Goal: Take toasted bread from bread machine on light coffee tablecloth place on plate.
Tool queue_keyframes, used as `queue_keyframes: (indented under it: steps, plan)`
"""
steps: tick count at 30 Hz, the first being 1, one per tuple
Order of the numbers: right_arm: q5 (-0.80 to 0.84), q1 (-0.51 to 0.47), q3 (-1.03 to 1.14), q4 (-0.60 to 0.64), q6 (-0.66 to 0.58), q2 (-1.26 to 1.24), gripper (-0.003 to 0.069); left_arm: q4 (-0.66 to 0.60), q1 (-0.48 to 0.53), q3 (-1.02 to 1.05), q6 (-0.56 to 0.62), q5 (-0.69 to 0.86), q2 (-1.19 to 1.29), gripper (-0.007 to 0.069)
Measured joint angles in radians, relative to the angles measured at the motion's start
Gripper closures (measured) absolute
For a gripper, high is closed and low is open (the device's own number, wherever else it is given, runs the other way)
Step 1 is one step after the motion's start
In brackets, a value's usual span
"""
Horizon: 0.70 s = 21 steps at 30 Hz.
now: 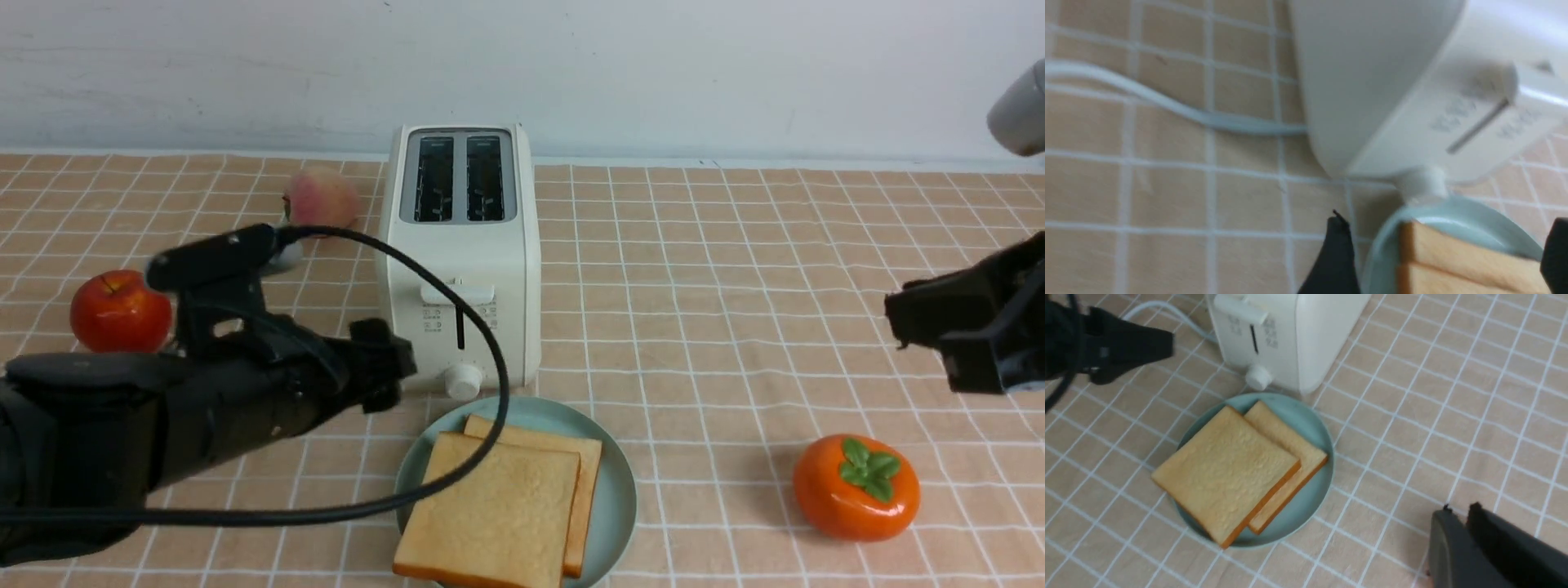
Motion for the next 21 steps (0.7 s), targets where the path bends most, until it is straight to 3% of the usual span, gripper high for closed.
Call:
queue_keyframes:
  steps: [3,4,6,9,12,13,14,16,19,21]
  plan:
    - [-0.027,-0.015,0.000,-0.066,0.071,0.000,0.0671,-0.010,0.000,0.000,0.151,-0.106,-0.058,0.0070]
    - [-0.038,-0.042,0.000,-0.118,0.126,0.000,0.0678,-0.015,0.000,0.000,0.268,-0.164,-0.104,0.0103]
    - [-0.042,-0.088,0.000,-0.177,0.183,0.000,0.0678,-0.019,0.000,0.000,0.385,-0.214,-0.156,0.0169]
    - [-0.030,-0.162,0.000,-0.219,0.220,-0.001,0.0678,-0.024,0.000,0.000,0.521,-0.277,-0.247,0.0326]
    - [-0.001,-0.228,0.006,-0.215,0.223,-0.025,0.0678,-0.031,0.000,0.000,0.622,-0.307,-0.323,0.0555]
    - [0.000,-0.234,0.008,-0.214,0.224,-0.032,0.0678,-0.031,0.000,0.000,0.628,-0.307,-0.327,0.0568]
    - [0.002,-0.248,0.019,-0.200,0.224,-0.055,0.0678,-0.032,0.000,0.000,0.658,-0.288,-0.358,0.0630]
    - [-0.003,-0.260,0.046,-0.170,0.224,-0.106,0.0678,-0.032,0.000,0.000,0.623,-0.201,-0.381,0.0638]
    - [-0.020,-0.262,0.110,-0.111,0.223,-0.190,0.0678,-0.027,0.000,0.000,0.441,0.093,-0.393,0.0638]
    - [-0.034,-0.262,0.182,-0.046,0.200,-0.262,0.0678,-0.002,0.000,0.000,0.250,0.456,-0.376,0.0638]
